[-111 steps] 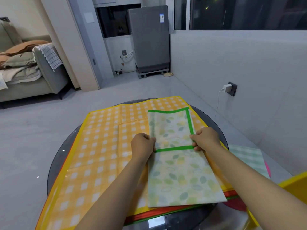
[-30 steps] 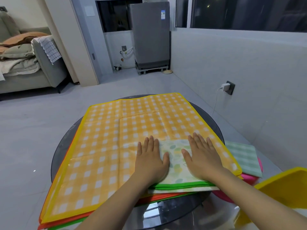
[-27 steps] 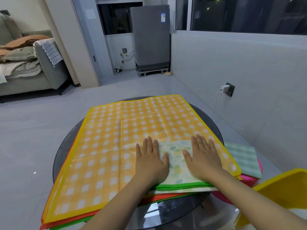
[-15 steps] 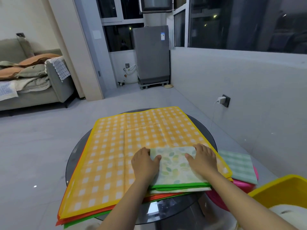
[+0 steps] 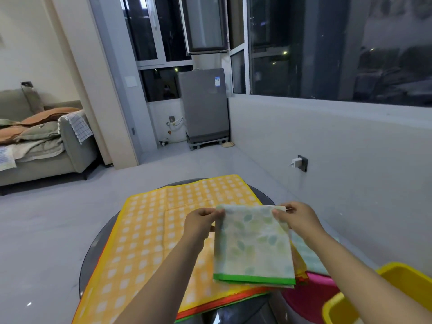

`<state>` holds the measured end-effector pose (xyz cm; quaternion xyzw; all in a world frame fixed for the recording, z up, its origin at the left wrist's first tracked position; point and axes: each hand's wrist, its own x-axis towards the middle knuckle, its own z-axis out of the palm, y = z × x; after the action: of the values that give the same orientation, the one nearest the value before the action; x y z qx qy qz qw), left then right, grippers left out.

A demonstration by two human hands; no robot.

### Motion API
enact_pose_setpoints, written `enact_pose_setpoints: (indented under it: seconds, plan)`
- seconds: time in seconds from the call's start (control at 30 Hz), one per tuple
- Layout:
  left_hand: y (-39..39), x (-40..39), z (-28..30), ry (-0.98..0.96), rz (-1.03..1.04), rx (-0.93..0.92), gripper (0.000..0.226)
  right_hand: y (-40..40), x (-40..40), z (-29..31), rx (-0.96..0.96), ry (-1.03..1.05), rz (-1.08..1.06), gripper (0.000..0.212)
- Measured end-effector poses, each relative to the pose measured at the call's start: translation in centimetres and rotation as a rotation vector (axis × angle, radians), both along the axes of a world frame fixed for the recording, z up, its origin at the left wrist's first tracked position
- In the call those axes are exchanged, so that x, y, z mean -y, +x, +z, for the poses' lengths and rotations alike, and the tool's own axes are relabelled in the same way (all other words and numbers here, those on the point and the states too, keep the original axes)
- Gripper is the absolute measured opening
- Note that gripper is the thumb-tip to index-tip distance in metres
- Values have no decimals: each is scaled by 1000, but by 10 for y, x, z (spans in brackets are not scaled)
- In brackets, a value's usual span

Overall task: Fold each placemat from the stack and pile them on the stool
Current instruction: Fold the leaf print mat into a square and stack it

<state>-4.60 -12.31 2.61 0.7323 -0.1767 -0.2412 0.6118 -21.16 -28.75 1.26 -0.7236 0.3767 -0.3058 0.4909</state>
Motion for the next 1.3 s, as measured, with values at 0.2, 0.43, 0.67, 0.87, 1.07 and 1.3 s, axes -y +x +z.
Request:
enact_pose_setpoints:
  seconds: [0.2, 0.43, 0.67, 0.87, 1.07, 1.3]
  plan:
    - [-24, 53, 36, -132, -90, -6, 15, -32, 40, 45, 74, -110, -117, 10]
    - [-58, 133, 39, -255, -171, -38, 22, -75, 91, 59, 188, -62, -188, 12]
    - [-91, 211, -8, -239, -138, -95, 29, -108, 147, 10, 202, 12, -293, 20]
    - [-110, 264, -69, -78, -81, -81, 6, -118, 183, -61, 90, 48, -364, 15]
    - [-119, 301, -130, 55, 31, -83, 32, -113, 207, -126, -53, 43, -394, 31]
    - [-127, 305, -202, 85, 121, -123, 38, -101, 206, -198, -174, 153, -381, 42]
